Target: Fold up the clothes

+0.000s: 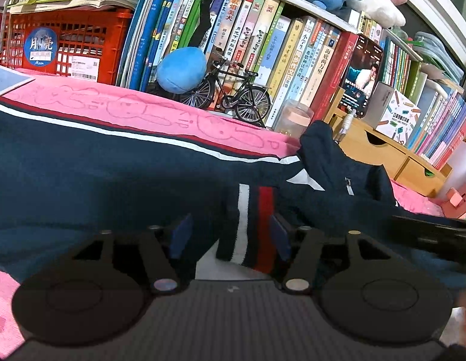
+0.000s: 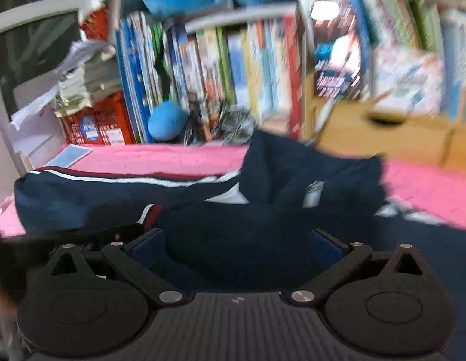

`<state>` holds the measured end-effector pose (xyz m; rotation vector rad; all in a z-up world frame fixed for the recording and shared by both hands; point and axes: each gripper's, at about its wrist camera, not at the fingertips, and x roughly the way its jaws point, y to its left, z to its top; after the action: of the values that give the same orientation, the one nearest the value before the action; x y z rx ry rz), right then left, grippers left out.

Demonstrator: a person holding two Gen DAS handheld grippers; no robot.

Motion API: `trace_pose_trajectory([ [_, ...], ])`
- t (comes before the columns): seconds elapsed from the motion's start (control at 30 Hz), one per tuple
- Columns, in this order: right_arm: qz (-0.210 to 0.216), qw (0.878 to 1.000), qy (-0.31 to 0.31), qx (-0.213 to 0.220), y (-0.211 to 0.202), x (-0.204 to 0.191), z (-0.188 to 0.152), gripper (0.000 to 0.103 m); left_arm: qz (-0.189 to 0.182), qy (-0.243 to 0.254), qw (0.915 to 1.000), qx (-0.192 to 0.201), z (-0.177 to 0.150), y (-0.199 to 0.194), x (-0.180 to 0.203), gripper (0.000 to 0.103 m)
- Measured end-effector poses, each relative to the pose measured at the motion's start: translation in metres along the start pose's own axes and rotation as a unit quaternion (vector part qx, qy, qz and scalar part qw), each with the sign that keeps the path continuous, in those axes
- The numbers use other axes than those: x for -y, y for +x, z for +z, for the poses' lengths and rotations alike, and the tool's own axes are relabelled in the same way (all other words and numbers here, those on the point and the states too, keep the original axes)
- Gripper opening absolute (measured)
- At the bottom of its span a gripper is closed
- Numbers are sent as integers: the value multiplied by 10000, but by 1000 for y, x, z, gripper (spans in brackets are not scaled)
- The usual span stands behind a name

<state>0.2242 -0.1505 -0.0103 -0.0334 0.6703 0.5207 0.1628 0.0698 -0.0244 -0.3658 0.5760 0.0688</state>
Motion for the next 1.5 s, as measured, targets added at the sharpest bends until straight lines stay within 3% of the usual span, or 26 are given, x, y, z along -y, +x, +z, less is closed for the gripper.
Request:
trace_pose_trajectory([
  [0.23,-1587,9859,389,-371,10,88,-26,103,13,33,10000,-9,0,1,1,57],
  [0.3,-2334,9695,689,-288,-5,129,-32,103,18,53,10000,-14,0,1,2,58],
  [0.43,-2898,9410,1713,-342,-29,197,-40,103,63,148,9999,-33,-1,2,5,59],
  [0.5,-2736,9438,1822,-349,-36,200,-41,103,113,219,9997,-45,-1,3,8,60],
  [0.63,-2357,9612,1436,-37,-50,171,-47,103,155,283,9995,-44,-1,3,10,61],
  [0.83,-1971,9767,830,176,-63,130,-58,103,123,-432,9989,94,6,-14,-15,62],
  [0.9,-1935,9787,665,189,-63,127,-62,103,86,-468,9987,161,11,-22,-12,62],
  [0.97,-1959,9791,529,125,-59,125,-66,103,90,-242,9990,365,15,-30,0,63],
  [1.07,-1985,9789,484,-68,-50,125,-66,103,71,584,9965,591,17,-36,38,70],
  [1.17,-1919,9804,424,-130,-44,121,-64,103,73,1531,9861,642,8,-29,82,75],
  [1.27,-1809,9828,327,-156,-41,116,-62,103,286,2040,9773,502,0,-7,108,76],
  [1.37,-1744,9842,264,-173,-42,114,-61,103,890,2188,9716,101,-5,24,109,76],
  [1.47,-1680,9850,392,-57,-55,108,-61,103,1125,2106,9710,-103,-7,34,92,81],
  [1.5,-1474,9884,364,104,-63,97,-62,103,1187,2070,9710,-166,-7,37,86,82],
])
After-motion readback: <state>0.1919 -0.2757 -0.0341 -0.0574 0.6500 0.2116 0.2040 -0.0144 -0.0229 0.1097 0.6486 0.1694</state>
